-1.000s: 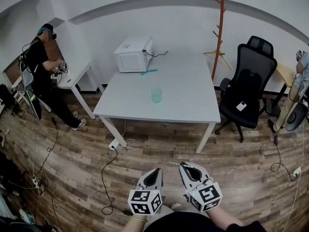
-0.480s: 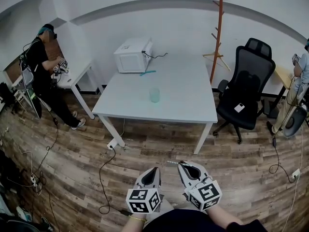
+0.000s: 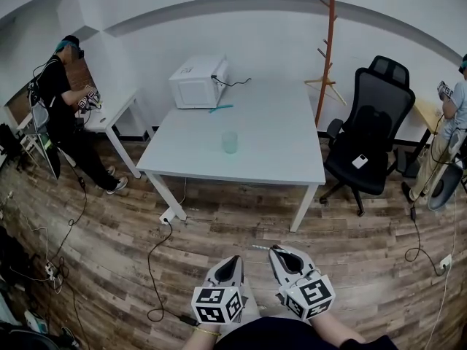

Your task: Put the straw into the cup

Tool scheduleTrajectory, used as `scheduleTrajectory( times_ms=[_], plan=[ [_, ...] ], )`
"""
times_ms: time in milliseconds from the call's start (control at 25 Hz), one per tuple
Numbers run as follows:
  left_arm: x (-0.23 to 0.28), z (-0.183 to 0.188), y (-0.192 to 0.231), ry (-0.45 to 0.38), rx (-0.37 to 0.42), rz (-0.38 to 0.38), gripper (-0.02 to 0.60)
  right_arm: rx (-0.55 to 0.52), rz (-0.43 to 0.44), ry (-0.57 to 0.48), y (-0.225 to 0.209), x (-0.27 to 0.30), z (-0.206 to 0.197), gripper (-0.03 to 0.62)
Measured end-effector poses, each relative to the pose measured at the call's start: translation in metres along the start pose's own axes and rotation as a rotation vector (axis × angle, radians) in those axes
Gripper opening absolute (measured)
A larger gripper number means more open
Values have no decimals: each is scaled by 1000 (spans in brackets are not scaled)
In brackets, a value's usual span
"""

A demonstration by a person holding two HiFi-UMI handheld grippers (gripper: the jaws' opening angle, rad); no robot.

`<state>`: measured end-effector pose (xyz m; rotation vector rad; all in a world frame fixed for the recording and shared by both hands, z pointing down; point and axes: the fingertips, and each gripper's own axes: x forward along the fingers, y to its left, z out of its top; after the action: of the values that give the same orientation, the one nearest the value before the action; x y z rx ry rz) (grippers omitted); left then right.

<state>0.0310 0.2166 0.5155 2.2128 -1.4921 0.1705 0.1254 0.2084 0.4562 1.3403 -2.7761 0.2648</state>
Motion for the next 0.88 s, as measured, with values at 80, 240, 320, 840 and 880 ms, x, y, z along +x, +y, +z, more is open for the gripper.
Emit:
scheduleTrajectory(
  times_ms=[80, 240, 320, 840, 880],
  plan=[
    [5, 2, 1, 3, 7, -2, 20, 3, -9, -4, -6, 1, 1, 43],
    [16, 7, 4, 6, 7, -6, 20, 11, -17, 2, -14, 8, 0, 43],
    [23, 10, 6, 9, 9, -9, 20, 11, -15, 5, -17, 14, 1, 43],
    [75, 35, 43, 30, 16, -38, 20, 23, -33, 21, -45, 77, 1, 43],
    [80, 38, 47, 30, 17, -42, 20, 24, -35, 22, -47, 83, 2, 43]
  ],
)
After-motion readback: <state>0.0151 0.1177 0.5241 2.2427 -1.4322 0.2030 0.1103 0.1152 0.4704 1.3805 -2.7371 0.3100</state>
